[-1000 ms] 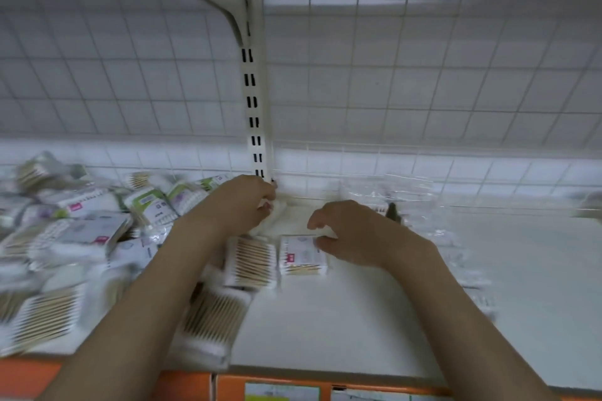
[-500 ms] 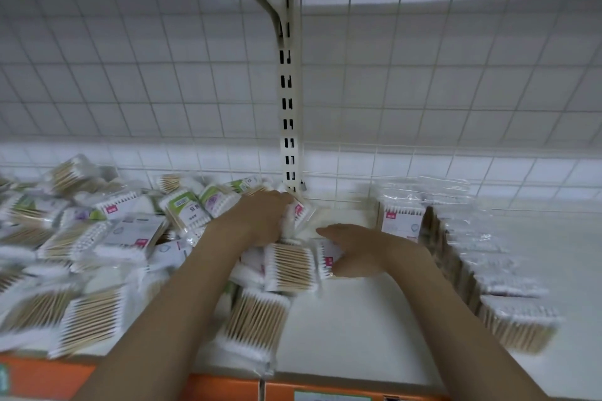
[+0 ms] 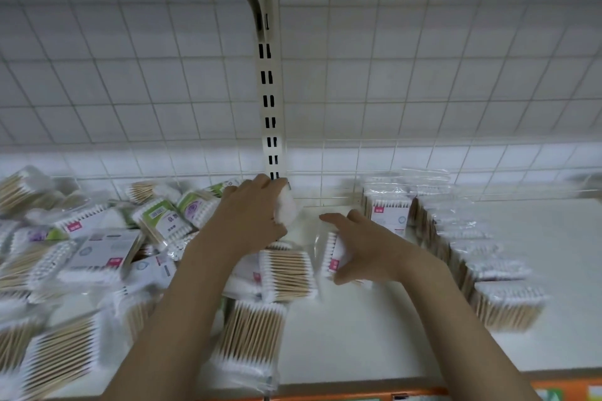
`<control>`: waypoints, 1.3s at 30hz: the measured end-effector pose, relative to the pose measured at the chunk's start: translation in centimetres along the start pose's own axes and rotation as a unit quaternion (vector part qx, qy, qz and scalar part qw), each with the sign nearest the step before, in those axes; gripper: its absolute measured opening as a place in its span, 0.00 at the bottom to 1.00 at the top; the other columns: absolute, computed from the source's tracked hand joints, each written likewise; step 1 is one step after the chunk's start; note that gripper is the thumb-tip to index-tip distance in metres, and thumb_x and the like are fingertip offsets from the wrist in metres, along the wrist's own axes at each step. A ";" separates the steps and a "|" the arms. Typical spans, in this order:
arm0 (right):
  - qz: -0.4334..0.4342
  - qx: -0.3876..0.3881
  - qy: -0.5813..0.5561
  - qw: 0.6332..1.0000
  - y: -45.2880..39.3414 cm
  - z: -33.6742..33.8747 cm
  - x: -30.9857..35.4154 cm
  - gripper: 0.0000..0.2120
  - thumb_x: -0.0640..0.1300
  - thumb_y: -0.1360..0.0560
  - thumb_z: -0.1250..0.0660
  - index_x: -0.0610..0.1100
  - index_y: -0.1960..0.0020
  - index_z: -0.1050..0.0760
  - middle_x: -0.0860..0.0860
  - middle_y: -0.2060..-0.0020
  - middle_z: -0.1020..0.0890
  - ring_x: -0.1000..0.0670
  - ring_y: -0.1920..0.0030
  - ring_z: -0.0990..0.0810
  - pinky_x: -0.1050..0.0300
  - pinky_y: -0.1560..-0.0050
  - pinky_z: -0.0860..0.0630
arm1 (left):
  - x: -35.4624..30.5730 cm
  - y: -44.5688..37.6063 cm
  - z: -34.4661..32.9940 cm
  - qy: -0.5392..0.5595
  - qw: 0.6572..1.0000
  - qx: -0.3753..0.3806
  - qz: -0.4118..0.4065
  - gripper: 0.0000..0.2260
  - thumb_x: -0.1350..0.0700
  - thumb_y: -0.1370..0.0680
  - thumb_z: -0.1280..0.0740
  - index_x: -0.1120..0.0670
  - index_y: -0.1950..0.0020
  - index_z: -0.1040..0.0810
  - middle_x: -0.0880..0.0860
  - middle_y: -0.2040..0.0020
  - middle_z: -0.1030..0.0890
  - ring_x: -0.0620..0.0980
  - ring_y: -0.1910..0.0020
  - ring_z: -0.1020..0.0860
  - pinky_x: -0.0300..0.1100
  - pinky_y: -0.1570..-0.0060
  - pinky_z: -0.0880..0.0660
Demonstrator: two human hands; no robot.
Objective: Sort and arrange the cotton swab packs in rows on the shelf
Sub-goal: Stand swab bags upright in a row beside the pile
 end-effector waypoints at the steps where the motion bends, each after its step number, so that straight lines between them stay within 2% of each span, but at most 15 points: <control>1: 0.003 -0.007 -0.013 1.000 0.3 0.1 0.0 0.47 0.49 0.37 0.27 0.61 0.28 0.51 0.54 0.45 0.34 0.50 0.45 0.29 0.56 0.49 0.27 | -0.5 0.4 0.3 0.015 1.000 -0.021 -0.007 0.33 0.47 0.28 0.32 0.49 0.27 0.43 0.49 0.34 0.33 0.51 0.36 0.33 0.49 0.37 0.40; 3: 0.006 -0.016 -0.046 0.999 1.0 0.3 0.1 0.48 0.48 0.37 0.27 0.63 0.28 0.54 0.55 0.44 0.31 0.52 0.43 0.30 0.56 0.44 0.29 | -1.7 1.2 0.6 0.055 0.997 -0.055 -0.022 0.33 0.48 0.28 0.32 0.49 0.27 0.42 0.49 0.35 0.33 0.50 0.36 0.33 0.48 0.36 0.40; 5: 0.002 -0.029 -0.082 0.996 1.7 0.5 0.3 0.46 0.49 0.35 0.27 0.63 0.27 0.53 0.56 0.50 0.27 0.53 0.47 0.28 0.57 0.45 0.29 | -2.8 2.0 0.8 0.085 0.992 -0.084 -0.032 0.33 0.48 0.28 0.31 0.49 0.27 0.42 0.48 0.35 0.33 0.49 0.36 0.34 0.46 0.37 0.40; 7: 0.001 -0.050 -0.083 0.995 2.4 0.8 0.3 0.38 0.53 0.31 0.30 0.60 0.28 0.47 0.60 0.61 0.28 0.54 0.49 0.30 0.59 0.47 0.32 | -3.6 2.7 0.6 0.108 0.988 -0.107 -0.039 0.33 0.48 0.28 0.31 0.48 0.27 0.42 0.46 0.36 0.32 0.47 0.37 0.34 0.43 0.38 0.41; 9: 0.006 -0.072 -0.063 0.995 3.0 1.2 0.4 0.28 0.55 0.28 0.34 0.56 0.31 0.39 0.62 0.64 0.31 0.54 0.50 0.32 0.59 0.49 0.34 | -4.0 3.3 0.3 0.136 0.983 -0.118 -0.042 0.33 0.48 0.28 0.31 0.48 0.27 0.41 0.46 0.37 0.32 0.46 0.38 0.34 0.42 0.38 0.40; 11: 0.020 -0.096 -0.059 0.993 3.6 1.5 0.5 0.16 0.52 0.26 0.35 0.52 0.40 0.31 0.61 0.65 0.33 0.58 0.59 0.31 0.63 0.57 0.35 | -4.2 3.7 -0.1 0.157 0.979 -0.124 -0.040 0.33 0.48 0.28 0.30 0.49 0.27 0.41 0.46 0.38 0.32 0.46 0.39 0.33 0.44 0.37 0.37; 13: 0.020 -0.124 -0.067 0.990 4.1 2.0 0.4 0.09 0.50 0.28 0.31 0.51 0.53 0.30 0.59 0.67 0.32 0.60 0.66 0.33 0.64 0.64 0.37 | -4.4 4.0 -0.6 0.171 0.976 -0.126 -0.036 0.33 0.48 0.29 0.30 0.49 0.27 0.40 0.46 0.38 0.32 0.47 0.39 0.32 0.48 0.38 0.34; 15: 0.013 -0.148 -0.082 0.986 4.6 2.4 0.0 0.12 0.49 0.31 0.28 0.50 0.56 0.31 0.56 0.67 0.27 0.57 0.68 0.31 0.61 0.65 0.34 | -4.6 4.1 -1.1 0.176 0.976 -0.124 -0.035 0.33 0.48 0.29 0.29 0.49 0.27 0.40 0.46 0.37 0.32 0.47 0.39 0.32 0.48 0.38 0.34; 17: 0.004 -0.155 -0.088 0.984 4.9 2.9 -0.3 0.13 0.48 0.33 0.26 0.51 0.56 0.30 0.56 0.64 0.23 0.57 0.66 0.27 0.63 0.65 0.31 | -4.8 4.1 -1.5 0.174 0.977 -0.122 -0.032 0.33 0.48 0.29 0.30 0.49 0.28 0.40 0.45 0.36 0.33 0.47 0.38 0.32 0.46 0.38 0.35; 21: 0.001 -0.145 -0.041 0.989 5.2 3.8 -0.9 0.13 0.44 0.31 0.29 0.53 0.60 0.34 0.55 0.64 0.25 0.54 0.64 0.28 0.64 0.64 0.33 | -4.9 3.9 -1.8 0.167 0.976 -0.134 -0.026 0.32 0.47 0.30 0.29 0.50 0.30 0.37 0.46 0.37 0.32 0.47 0.40 0.32 0.43 0.42 0.36; 24: -0.015 -0.130 -0.026 0.991 5.2 4.6 -1.2 0.13 0.40 0.30 0.33 0.52 0.51 0.32 0.55 0.57 0.25 0.54 0.59 0.28 0.64 0.63 0.33 | -4.9 3.8 -1.7 0.172 0.975 -0.140 -0.021 0.32 0.47 0.31 0.28 0.51 0.32 0.37 0.46 0.38 0.31 0.45 0.42 0.32 0.41 0.44 0.36; 27: -0.034 -0.134 0.024 0.990 4.9 5.6 -1.4 0.20 0.38 0.29 0.35 0.49 0.39 0.29 0.52 0.51 0.26 0.51 0.51 0.27 0.59 0.54 0.31 | -4.9 4.0 -1.7 0.186 0.972 -0.143 -0.013 0.32 0.45 0.32 0.27 0.51 0.32 0.37 0.44 0.38 0.32 0.43 0.43 0.33 0.39 0.45 0.37; 29: -0.041 -0.151 0.047 0.987 4.5 6.2 -1.6 0.18 0.38 0.30 0.36 0.48 0.41 0.26 0.51 0.50 0.24 0.49 0.48 0.26 0.57 0.50 0.29 | -5.0 4.1 -1.6 0.197 0.970 -0.143 -0.012 0.33 0.44 0.33 0.27 0.49 0.32 0.37 0.43 0.39 0.33 0.43 0.42 0.32 0.40 0.45 0.36; 34: -0.088 -0.160 0.116 0.976 3.3 6.8 -3.3 0.16 0.39 0.29 0.36 0.49 0.43 0.26 0.50 0.51 0.20 0.48 0.52 0.26 0.58 0.57 0.35 | -5.0 4.2 -1.5 0.210 0.969 -0.132 -0.013 0.33 0.43 0.32 0.28 0.46 0.30 0.38 0.43 0.37 0.33 0.42 0.43 0.32 0.41 0.43 0.33; 39: -0.123 -0.167 0.159 0.965 2.5 7.1 -4.7 0.17 0.37 0.30 0.37 0.49 0.43 0.26 0.50 0.49 0.20 0.47 0.48 0.25 0.59 0.55 0.34 | -4.7 4.3 -1.5 0.214 0.969 -0.126 -0.007 0.32 0.43 0.31 0.28 0.46 0.31 0.36 0.44 0.37 0.33 0.40 0.47 0.33 0.37 0.47 0.36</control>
Point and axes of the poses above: each hand's wrist, its own y-axis away from the middle knuckle, its own z-axis out of the back of the hand, x = y × z, the point moved 3 cm from there along -y, towards the middle knuckle
